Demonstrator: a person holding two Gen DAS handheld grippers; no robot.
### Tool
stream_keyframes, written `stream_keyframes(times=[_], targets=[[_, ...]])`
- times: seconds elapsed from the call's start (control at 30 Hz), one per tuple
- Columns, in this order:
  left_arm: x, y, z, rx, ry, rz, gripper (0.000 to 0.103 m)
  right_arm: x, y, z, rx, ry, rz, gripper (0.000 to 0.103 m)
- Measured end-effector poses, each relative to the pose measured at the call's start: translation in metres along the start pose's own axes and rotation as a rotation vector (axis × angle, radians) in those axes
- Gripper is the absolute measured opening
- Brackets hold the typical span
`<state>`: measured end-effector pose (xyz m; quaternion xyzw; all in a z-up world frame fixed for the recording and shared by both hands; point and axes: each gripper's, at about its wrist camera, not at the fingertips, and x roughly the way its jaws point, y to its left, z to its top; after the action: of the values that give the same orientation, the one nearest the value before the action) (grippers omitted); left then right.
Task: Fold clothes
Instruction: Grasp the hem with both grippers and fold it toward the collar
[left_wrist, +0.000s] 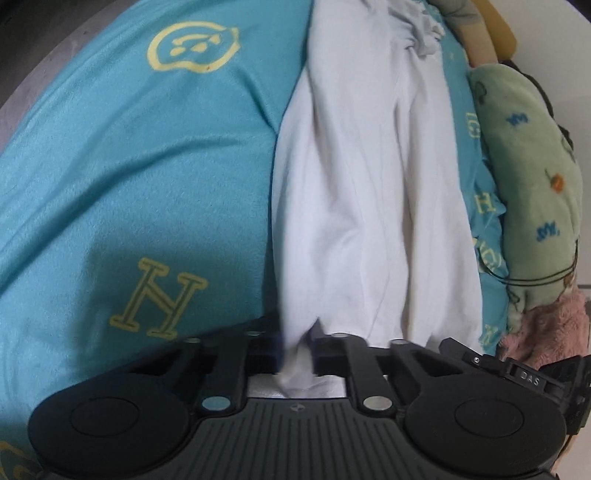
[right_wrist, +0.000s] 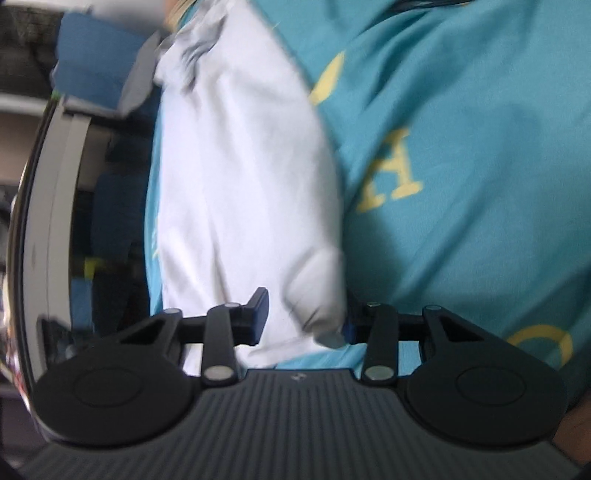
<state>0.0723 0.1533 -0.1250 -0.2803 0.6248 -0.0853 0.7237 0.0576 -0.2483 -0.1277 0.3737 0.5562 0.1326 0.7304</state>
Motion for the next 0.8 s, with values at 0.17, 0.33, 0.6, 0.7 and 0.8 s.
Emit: stream_keyframes(times=[0.17, 0.33, 0.6, 0.7, 0.8], targets=[[-0.047, -0.015, -0.001, -0.007, -0.116, -0.185, 0.004, -0.031, 0.028, -0.005, -0.094, -0.063, 0.043, 0.007], [-0.112, -0.040, -0.010, 0.012, -0.264, -0.282, 0.003, -0.090, 0.067, -0.004, -0.155, -0.187, 0.130, 0.006], [-0.185, -0.034, -0.090, 0.017, -0.356, -0.403, 0.003, -0.165, 0.094, -0.049, -0.274, -0.315, 0.188, 0.006], [-0.180, -0.011, -0.124, -0.027, -0.330, -0.420, 0.003, -0.171, 0.082, -0.081, -0.291, -0.303, 0.195, 0.006], [-0.165, 0.004, -0.132, -0.066, -0.305, -0.420, 0.003, -0.165, 0.067, -0.098, -0.268, -0.285, 0.190, 0.006]])
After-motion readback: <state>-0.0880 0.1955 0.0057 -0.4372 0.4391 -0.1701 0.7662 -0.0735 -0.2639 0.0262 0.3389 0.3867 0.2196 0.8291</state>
